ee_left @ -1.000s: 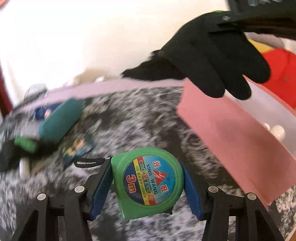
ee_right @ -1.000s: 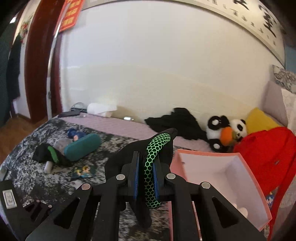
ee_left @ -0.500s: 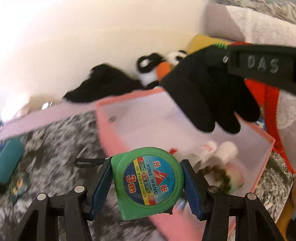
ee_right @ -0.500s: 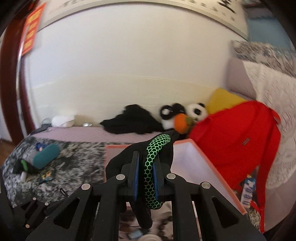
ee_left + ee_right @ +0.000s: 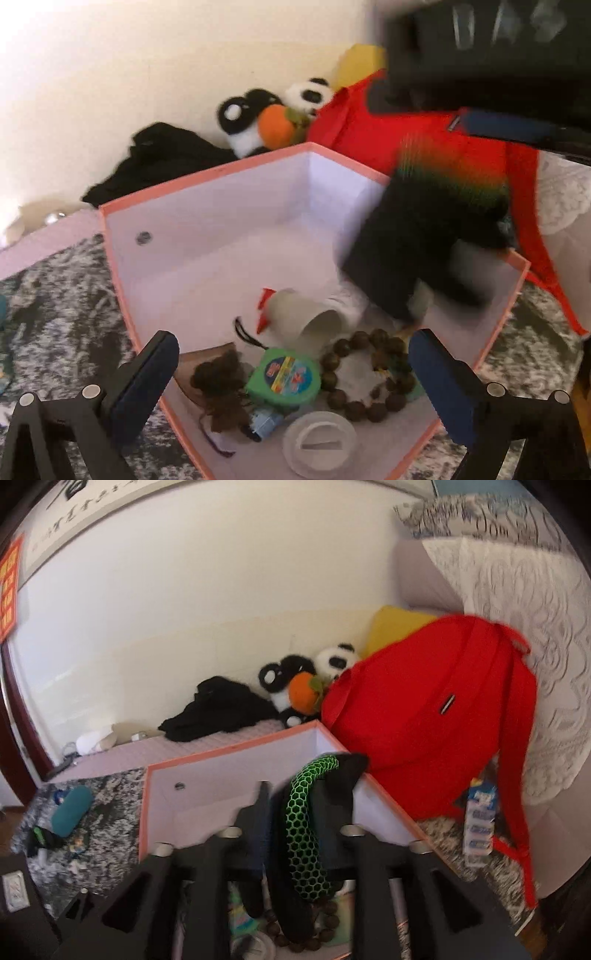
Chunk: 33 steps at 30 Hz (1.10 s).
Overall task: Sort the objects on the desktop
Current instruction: 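Carry tape measure and black glove into the pink box and release both, then move both tools back toward the remaining glove and bulb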
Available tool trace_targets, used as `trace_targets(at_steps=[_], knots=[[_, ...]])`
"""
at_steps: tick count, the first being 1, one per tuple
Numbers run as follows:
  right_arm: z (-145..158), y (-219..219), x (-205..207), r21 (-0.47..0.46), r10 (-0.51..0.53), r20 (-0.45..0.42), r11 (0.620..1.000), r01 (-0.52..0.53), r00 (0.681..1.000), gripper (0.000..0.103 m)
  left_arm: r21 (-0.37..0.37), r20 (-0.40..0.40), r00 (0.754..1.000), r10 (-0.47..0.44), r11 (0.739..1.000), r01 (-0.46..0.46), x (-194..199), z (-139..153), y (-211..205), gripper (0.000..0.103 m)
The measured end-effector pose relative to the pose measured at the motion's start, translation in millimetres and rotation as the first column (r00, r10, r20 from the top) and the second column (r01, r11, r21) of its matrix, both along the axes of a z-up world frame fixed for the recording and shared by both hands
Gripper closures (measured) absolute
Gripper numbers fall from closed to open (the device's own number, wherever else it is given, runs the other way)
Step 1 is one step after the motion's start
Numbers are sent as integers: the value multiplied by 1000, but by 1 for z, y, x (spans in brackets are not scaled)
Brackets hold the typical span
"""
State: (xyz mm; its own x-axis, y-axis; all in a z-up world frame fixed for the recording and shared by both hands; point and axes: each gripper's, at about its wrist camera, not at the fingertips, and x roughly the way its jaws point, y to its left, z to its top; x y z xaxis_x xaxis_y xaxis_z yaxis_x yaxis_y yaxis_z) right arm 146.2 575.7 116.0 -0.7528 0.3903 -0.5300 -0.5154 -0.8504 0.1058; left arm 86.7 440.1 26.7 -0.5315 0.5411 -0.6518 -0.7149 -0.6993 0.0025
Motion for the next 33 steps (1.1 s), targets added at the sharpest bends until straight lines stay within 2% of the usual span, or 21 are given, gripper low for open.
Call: trace_targets(at_steps=[1, 2, 7, 17, 23, 33], knots=[[0, 0, 2, -2, -8, -18, 1000, 8, 1000, 21, -12, -5, 1000, 9, 1000, -9, 0, -1, 1, 0], [1, 1, 5, -4, -16, -36, 1000, 16, 999, 19, -28, -4, 1000, 14, 1000, -14, -2, -3, 2, 0], [8, -5, 7, -18, 12, -66, 1000, -13, 998, 19, -50, -15, 1000, 27, 998, -28, -3, -9, -4, 0], [14, -41, -10, 34, 74, -37, 997, -72, 997, 19, -88, -26, 999, 40, 995, -42, -6, -13, -37, 0], [21, -68, -21, 39, 117, -49, 993, -115, 992, 19, -51, -10, 996, 89, 995, -90, -15, -7, -79, 0], [21, -140, -56, 102, 221, -3, 970, -219, 975, 19, -100, -16, 983, 185, 978, -185, -32, -18, -163, 0]])
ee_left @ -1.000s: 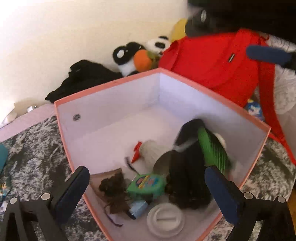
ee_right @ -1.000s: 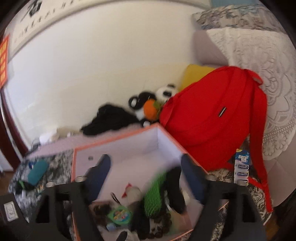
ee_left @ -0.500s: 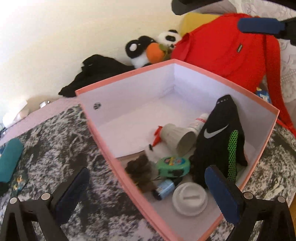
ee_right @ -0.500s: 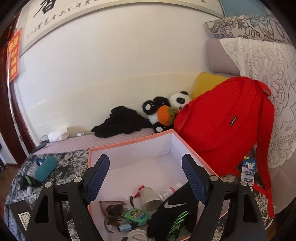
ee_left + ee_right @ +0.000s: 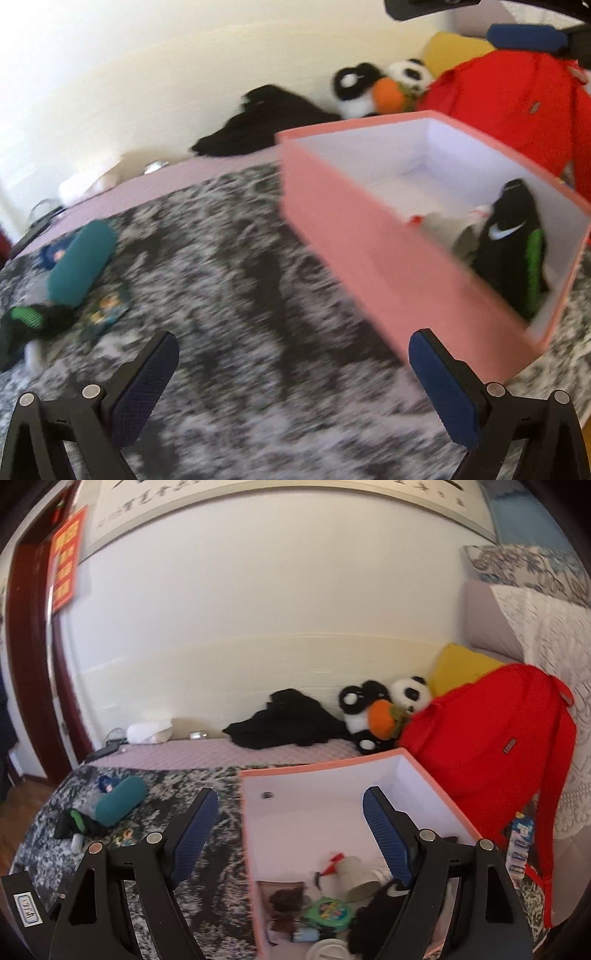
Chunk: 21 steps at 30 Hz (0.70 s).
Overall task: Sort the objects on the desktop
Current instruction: 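Move both tools back toward the remaining glove and bulb, then grasp the second black glove with right tool while left tool grasps white LED bulb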
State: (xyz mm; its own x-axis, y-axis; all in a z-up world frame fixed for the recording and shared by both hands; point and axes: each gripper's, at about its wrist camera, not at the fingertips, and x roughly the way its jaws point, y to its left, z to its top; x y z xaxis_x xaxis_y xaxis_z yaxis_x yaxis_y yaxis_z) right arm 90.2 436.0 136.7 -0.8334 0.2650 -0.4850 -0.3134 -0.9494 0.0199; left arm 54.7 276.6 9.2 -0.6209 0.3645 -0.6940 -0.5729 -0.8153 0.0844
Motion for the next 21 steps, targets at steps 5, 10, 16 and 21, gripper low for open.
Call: trace_targets(at_steps=[5, 10, 16, 21], knots=[[-5, -48, -25, 27, 74, 25, 997, -75, 997, 19, -4, 10, 994, 112, 994, -112, -23, -10, -61, 0], [-13, -107, -53, 62, 170, 45, 983, -172, 984, 28, 15, 20, 973, 232, 973, -232, -46, -23, -123, 0], [-42, -198, -95, 105, 300, 126, 944, -313, 946, 36, -40, -80, 890, 450, 890, -454, -77, -51, -204, 0], [-77, -275, -133, 121, 415, 202, 888, -443, 887, 36, -22, 15, 812, 583, 812, -583, -98, -67, -272, 0]])
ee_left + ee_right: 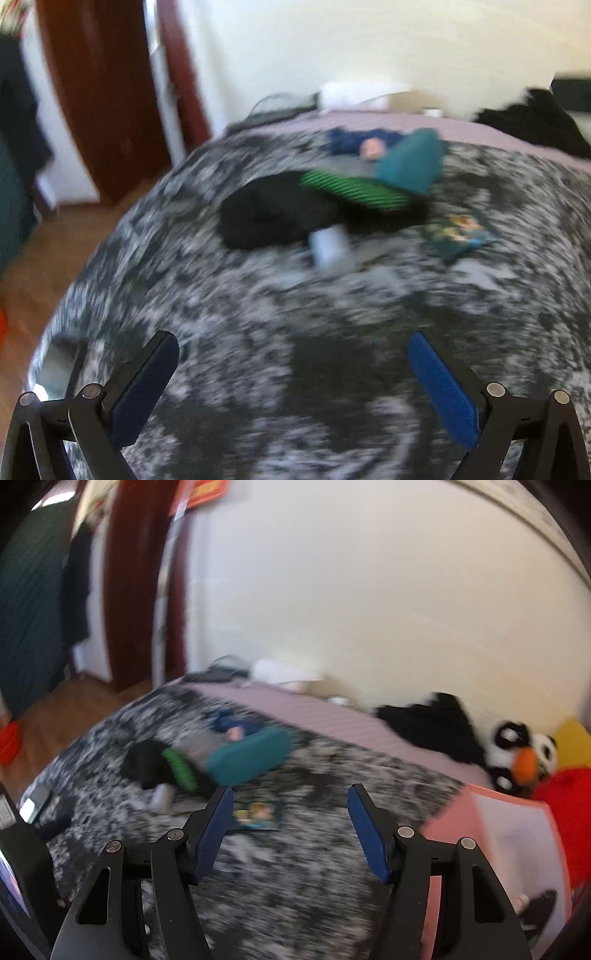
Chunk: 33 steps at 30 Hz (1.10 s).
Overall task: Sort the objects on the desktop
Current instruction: 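Grasp the second black glove with right tool while left tool grasps white LED bulb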
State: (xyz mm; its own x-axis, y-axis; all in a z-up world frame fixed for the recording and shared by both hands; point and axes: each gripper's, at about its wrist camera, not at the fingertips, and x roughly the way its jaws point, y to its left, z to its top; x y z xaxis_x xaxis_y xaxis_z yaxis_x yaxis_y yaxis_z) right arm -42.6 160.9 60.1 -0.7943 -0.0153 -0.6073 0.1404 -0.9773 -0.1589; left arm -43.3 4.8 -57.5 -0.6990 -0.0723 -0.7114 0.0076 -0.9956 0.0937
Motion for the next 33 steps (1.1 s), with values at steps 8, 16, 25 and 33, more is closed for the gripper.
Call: trace_targets(at_steps=[8, 16, 25, 33], knots=[[-50, -113, -64, -13, 163, 63, 987, -162, 985, 35, 123, 64, 997, 33, 992, -41, -5, -3, -49, 0], [-113, -145, -130, 61, 184, 149, 979, -195, 972, 19, 175, 71, 997, 15, 984, -28, -2, 1, -60, 0], [-95, -130, -123, -4, 187, 136, 982, -188, 973, 91, 162, 104, 994, 39, 985, -56, -9, -13, -48, 0], [2, -84, -76, -49, 137, -22, 989, -138, 990, 91, 141, 29, 999, 38, 989, -42, -53, -18, -5, 0]])
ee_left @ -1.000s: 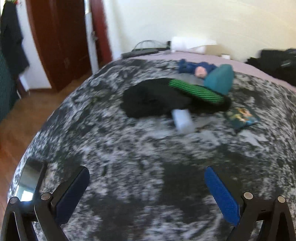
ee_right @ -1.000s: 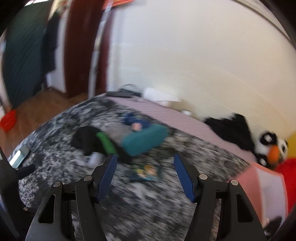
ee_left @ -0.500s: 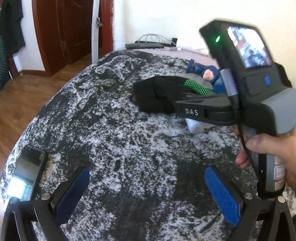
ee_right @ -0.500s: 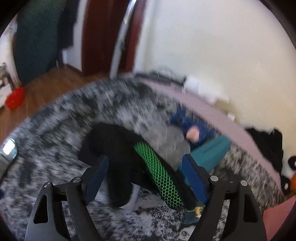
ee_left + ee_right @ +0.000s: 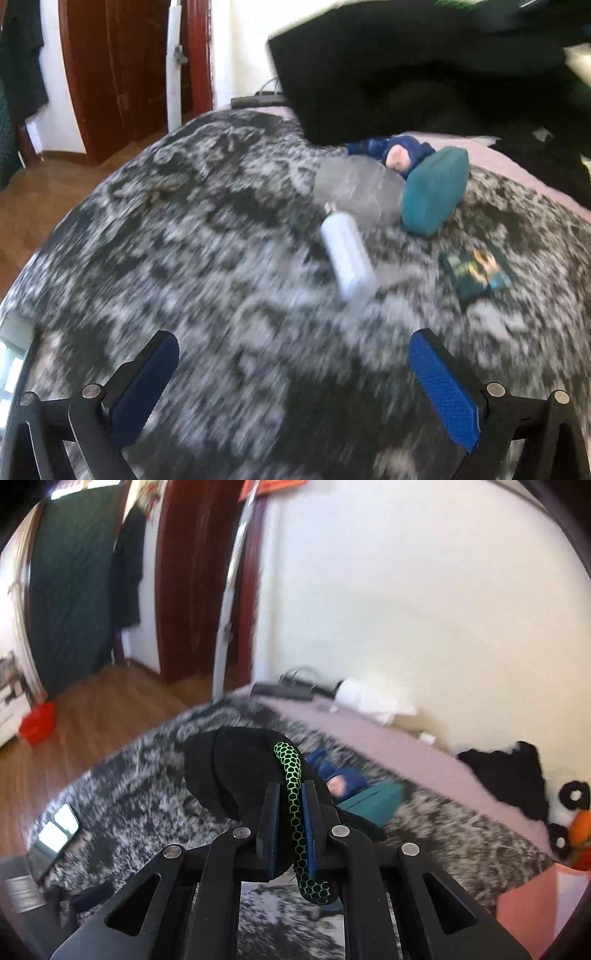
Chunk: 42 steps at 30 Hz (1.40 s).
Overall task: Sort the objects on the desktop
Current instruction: 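Grasp the second black glove with right tool while left tool grasps white LED bulb, then carry bulb and glove into the pink box and open both tools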
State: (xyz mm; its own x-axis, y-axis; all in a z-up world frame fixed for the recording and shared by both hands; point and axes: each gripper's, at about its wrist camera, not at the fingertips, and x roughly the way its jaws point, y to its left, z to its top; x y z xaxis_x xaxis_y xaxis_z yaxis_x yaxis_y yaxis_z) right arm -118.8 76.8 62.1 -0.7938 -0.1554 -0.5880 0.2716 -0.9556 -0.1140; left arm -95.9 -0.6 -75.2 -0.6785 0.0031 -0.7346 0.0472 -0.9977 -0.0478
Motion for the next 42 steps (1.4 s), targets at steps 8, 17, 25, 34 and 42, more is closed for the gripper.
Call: trace_targets(at_steps=[8, 17, 25, 34, 42], knots=[[28, 61, -2, -165, -57, 1, 985, 56, 998, 90, -40, 35, 999, -30, 999, 31, -69, -23, 33, 12], [22, 91, -18, -230, -99, 42, 967, 106, 994, 90, -21, 35, 990, -138, 990, 139, -66, -28, 50, 77], [45, 85, 14, -157, -130, -16, 980, 126, 991, 90, -59, -96, 966, -240, 970, 235, -2, 37, 59, 77], [63, 102, 117, -31, -273, -118, 962, 272, 955, 90, -33, -221, 905, -363, 931, 365, 58, 96, 103, 77], [79, 177, 207, 18, -520, -253, 841, 541, 816, 90, -10, -299, 801, -519, 841, 541, 106, 127, 189, 77]])
